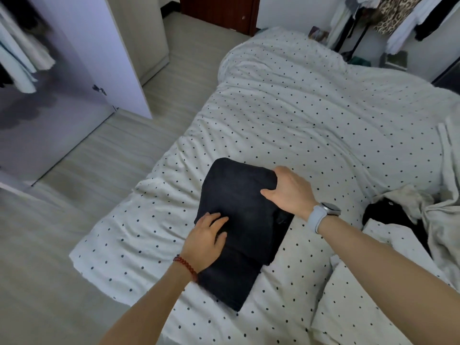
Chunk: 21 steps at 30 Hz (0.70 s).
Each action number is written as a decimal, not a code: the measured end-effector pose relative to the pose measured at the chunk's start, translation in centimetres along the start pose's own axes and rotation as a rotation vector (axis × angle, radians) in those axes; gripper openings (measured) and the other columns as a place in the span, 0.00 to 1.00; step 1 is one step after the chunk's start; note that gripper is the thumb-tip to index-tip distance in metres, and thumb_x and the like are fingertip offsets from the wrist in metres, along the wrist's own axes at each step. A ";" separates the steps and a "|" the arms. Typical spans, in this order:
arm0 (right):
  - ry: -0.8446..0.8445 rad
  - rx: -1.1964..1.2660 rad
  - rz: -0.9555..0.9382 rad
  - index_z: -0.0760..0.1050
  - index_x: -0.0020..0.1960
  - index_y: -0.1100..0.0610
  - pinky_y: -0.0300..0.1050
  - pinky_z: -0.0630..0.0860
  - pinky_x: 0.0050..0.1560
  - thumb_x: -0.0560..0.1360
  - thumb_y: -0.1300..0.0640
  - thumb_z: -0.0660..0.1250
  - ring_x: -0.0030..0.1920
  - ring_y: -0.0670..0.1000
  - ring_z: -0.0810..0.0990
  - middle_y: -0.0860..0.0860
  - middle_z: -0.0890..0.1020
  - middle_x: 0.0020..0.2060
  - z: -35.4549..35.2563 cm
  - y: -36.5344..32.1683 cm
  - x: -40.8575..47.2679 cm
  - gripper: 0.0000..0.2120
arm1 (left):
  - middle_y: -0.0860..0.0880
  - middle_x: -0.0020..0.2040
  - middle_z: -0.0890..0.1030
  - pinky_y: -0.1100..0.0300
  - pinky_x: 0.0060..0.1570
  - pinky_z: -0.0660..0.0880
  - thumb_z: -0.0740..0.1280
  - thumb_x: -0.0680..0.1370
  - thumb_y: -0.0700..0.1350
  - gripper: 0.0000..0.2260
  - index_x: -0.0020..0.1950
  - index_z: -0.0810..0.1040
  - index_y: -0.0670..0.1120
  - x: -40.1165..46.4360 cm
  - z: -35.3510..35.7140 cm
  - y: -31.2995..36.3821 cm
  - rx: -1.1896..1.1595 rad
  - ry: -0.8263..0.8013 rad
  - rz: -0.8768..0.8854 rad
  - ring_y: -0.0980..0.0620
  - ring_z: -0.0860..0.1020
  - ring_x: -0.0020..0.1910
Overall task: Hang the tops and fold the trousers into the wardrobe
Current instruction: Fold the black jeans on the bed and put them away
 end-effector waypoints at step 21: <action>-0.035 -0.116 -0.172 0.68 0.68 0.58 0.48 0.67 0.62 0.79 0.50 0.56 0.63 0.56 0.71 0.55 0.73 0.62 8.5 0.4 -3.4 0.20 | 0.39 0.74 0.52 0.45 0.63 0.66 0.73 0.71 0.49 0.41 0.76 0.50 0.46 -4.8 -0.3 -1.7 -0.916 0.381 -1.091 0.37 0.64 0.68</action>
Point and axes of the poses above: each hand's wrist, its own x-axis towards the middle knuckle, its own z-axis out of the palm, y = z × x, the point moved 2 cm from there along x, towards the middle knuckle
